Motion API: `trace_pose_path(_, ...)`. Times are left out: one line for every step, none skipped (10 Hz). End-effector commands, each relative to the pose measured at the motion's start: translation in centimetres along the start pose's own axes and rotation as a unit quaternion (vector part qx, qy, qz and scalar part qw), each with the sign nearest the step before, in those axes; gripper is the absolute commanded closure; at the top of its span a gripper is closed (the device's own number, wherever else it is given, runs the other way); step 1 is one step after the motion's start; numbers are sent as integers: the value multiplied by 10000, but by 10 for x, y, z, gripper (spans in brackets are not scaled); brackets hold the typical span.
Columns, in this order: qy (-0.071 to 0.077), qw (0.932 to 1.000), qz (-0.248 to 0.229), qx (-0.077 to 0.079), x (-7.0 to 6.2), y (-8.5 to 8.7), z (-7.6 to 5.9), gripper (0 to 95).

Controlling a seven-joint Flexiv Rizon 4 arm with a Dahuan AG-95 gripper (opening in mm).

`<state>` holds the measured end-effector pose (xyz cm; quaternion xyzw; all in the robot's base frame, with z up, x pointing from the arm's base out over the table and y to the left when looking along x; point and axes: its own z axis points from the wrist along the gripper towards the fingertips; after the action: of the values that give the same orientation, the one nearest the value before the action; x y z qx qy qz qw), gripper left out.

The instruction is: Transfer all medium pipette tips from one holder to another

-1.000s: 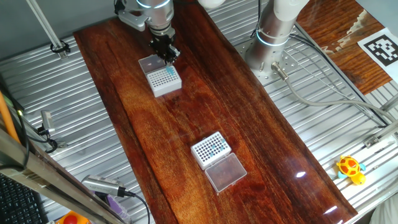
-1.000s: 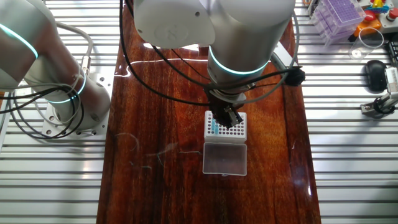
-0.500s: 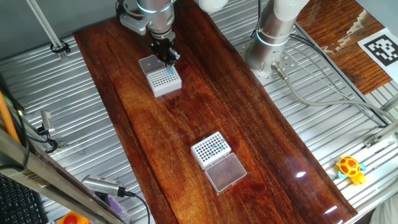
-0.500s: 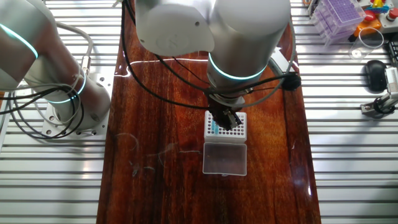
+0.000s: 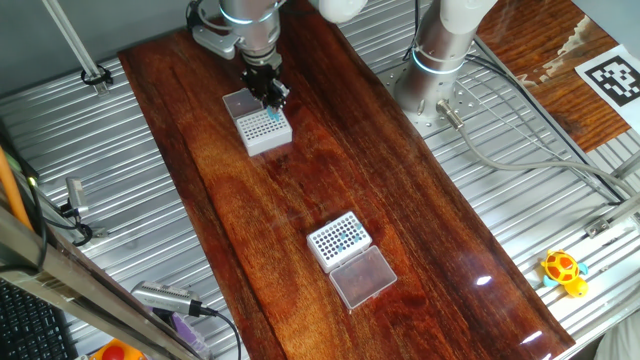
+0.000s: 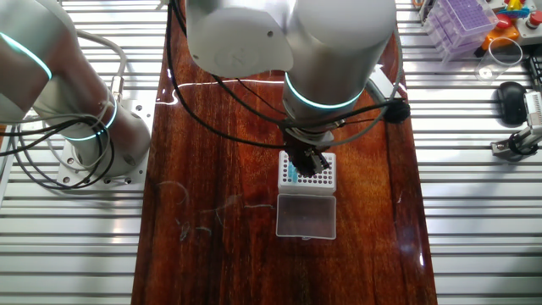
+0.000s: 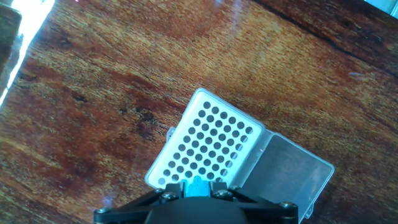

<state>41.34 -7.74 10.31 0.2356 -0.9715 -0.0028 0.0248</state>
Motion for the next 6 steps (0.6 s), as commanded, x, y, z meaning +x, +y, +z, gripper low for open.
trace_pose_path(-6,9996,274,-47,-23,25,-9,950)
trace_pose_path(-17,9992,395,-60,-32,41,-11,950)
trace_pose_path(-16,9982,591,-61,-46,68,-12,950)
trace_pose_path(-9,9974,721,-60,-53,86,-13,950)
trace_pose_path(0,9963,857,-62,-61,106,-15,950)
trace_pose_path(-4,9951,989,-62,-67,124,-17,950)
